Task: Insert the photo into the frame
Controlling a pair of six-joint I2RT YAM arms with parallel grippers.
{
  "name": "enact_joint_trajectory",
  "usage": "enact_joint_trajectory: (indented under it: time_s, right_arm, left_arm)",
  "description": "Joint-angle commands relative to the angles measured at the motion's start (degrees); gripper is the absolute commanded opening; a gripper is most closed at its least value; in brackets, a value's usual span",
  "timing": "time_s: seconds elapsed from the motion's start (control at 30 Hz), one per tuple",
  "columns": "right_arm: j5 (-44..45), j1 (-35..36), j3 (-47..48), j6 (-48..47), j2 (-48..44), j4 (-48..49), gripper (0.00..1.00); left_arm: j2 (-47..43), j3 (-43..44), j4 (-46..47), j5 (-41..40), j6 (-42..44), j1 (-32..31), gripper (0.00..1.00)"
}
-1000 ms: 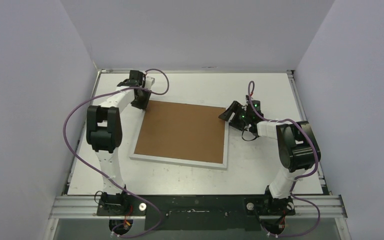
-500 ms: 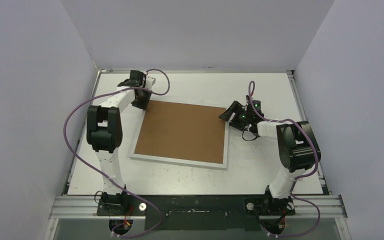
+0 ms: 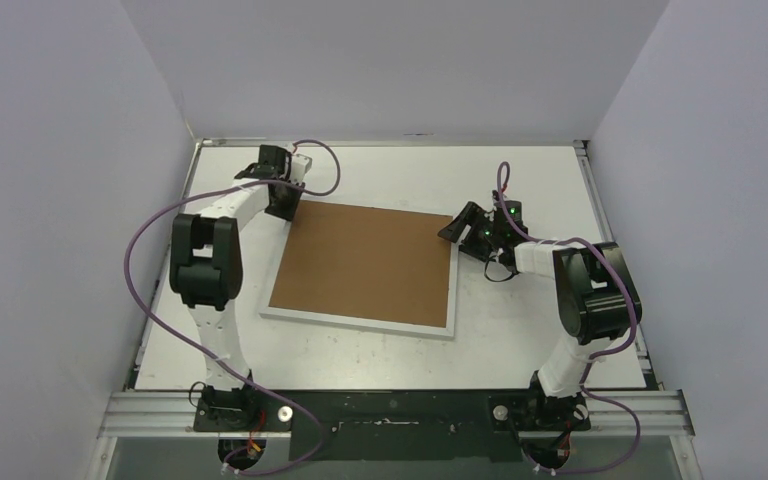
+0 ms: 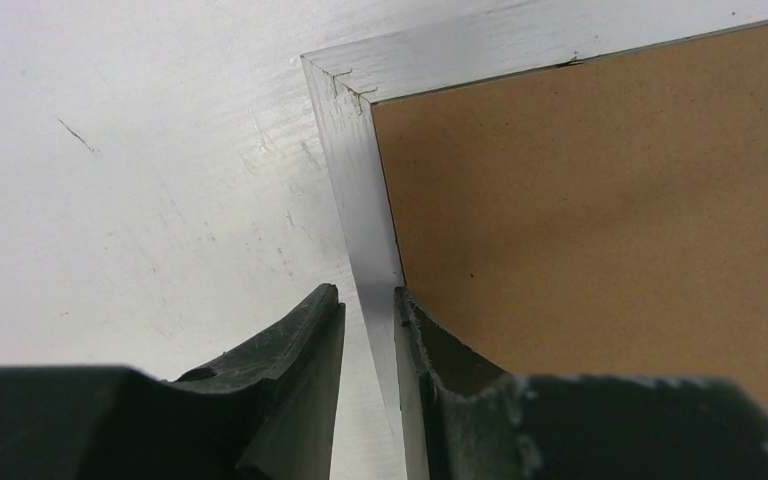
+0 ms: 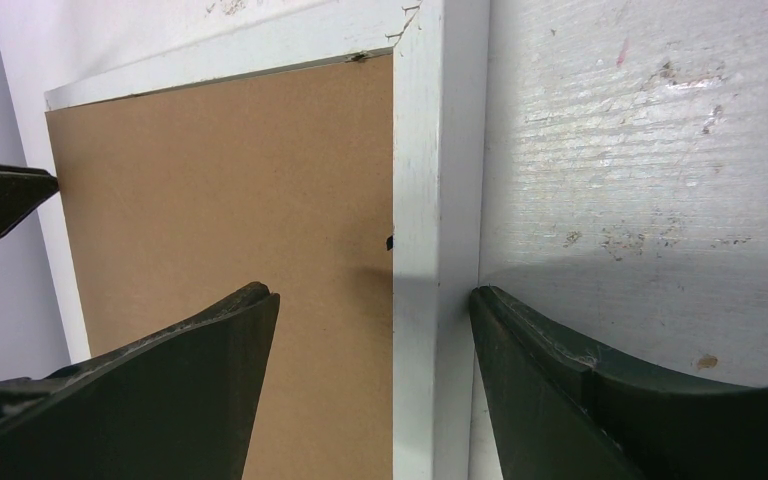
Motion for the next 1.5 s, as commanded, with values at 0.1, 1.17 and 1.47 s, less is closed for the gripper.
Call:
enact_joint_trajectory:
  time_s: [0.1, 1.17, 1.47]
  right_arm:
    - [-2.17, 1.53, 0.94, -0.69, 1.63, -1.48, 0.72]
    - [29.58, 16.27, 25.80, -18.82, -11.69, -26.96, 0.70]
    - [28.21, 34.22, 33.16, -16.93, -2.16, -25.15, 0.55]
  left_arm:
    - [-3.86, -7.03, 3.67, 5.84, -1.80, -4.86, 0.27]
    - [-23.29, -5.26, -7.12, 23.31, -0.89, 16.08, 0.96]
    - [-24.13, -12.21, 2.02, 25.36, -0.73, 20.05, 0.96]
